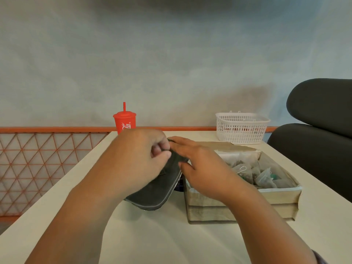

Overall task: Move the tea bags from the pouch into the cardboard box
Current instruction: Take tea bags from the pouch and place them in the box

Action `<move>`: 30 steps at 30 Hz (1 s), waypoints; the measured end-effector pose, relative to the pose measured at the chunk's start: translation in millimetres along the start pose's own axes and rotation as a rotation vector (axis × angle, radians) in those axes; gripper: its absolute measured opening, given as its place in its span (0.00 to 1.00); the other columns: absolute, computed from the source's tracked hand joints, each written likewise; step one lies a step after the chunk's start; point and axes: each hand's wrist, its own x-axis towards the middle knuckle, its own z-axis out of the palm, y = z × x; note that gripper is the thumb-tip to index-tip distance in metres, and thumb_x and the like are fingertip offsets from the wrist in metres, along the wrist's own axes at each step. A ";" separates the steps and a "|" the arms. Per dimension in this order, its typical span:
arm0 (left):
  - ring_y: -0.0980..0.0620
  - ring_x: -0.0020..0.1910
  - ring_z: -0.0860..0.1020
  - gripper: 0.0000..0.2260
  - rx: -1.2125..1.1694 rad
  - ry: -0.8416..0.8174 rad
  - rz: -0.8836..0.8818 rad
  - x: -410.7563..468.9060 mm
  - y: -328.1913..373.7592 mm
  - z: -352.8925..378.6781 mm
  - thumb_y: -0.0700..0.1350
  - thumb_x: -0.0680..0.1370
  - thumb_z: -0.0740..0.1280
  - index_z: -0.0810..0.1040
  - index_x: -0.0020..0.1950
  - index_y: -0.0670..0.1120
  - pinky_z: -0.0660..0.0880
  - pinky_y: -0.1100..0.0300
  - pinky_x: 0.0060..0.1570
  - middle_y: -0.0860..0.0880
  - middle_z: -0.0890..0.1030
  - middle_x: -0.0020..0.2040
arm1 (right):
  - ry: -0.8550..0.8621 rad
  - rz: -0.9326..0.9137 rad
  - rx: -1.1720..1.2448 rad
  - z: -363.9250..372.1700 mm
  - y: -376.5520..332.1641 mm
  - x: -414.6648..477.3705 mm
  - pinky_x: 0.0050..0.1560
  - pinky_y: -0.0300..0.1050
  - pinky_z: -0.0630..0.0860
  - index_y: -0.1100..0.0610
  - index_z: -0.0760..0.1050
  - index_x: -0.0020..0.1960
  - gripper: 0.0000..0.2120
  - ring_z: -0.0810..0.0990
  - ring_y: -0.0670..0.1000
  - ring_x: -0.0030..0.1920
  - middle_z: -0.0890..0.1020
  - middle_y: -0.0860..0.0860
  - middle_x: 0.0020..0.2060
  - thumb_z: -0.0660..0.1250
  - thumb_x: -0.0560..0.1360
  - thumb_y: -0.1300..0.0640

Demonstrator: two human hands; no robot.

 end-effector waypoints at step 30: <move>0.49 0.62 0.72 0.16 0.527 -0.557 -0.330 6.6 -69.0 70.4 0.46 0.81 0.55 0.65 0.69 0.49 0.66 0.57 0.63 0.47 0.73 0.64 | -0.126 -0.087 -0.125 4.9 -32.8 -5.8 0.72 0.43 0.59 0.47 0.57 0.74 0.26 0.58 0.46 0.73 0.56 0.41 0.74 0.58 0.79 0.61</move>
